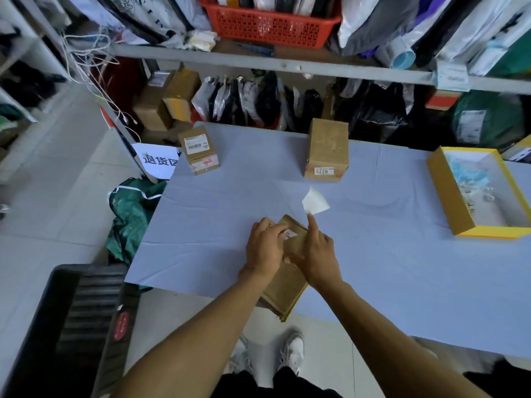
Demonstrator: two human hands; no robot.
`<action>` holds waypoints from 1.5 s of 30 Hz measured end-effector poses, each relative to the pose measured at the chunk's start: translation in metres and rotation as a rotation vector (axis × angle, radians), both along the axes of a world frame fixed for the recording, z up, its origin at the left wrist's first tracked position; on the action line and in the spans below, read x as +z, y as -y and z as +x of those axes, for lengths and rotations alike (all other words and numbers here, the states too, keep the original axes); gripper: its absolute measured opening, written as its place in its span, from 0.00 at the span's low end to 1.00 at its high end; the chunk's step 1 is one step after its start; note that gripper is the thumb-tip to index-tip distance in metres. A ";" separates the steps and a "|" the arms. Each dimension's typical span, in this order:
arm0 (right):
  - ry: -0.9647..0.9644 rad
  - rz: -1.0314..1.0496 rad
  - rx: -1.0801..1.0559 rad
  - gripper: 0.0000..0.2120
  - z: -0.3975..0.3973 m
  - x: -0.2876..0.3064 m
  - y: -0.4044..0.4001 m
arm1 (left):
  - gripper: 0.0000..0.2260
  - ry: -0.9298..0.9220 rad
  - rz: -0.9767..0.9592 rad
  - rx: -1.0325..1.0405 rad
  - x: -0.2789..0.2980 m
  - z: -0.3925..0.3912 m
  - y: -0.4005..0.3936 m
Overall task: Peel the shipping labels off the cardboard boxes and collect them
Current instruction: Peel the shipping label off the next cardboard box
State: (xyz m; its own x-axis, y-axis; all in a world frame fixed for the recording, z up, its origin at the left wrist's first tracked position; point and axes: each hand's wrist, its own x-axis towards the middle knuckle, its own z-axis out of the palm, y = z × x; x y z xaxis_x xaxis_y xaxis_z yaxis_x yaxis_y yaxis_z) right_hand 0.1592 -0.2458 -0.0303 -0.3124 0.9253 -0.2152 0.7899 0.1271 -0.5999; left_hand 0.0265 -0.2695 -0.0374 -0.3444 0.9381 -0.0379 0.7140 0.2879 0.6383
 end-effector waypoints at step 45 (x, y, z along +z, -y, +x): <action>0.140 -0.059 0.371 0.63 -0.001 0.027 -0.063 | 0.05 -0.118 -0.057 0.078 0.009 -0.001 -0.031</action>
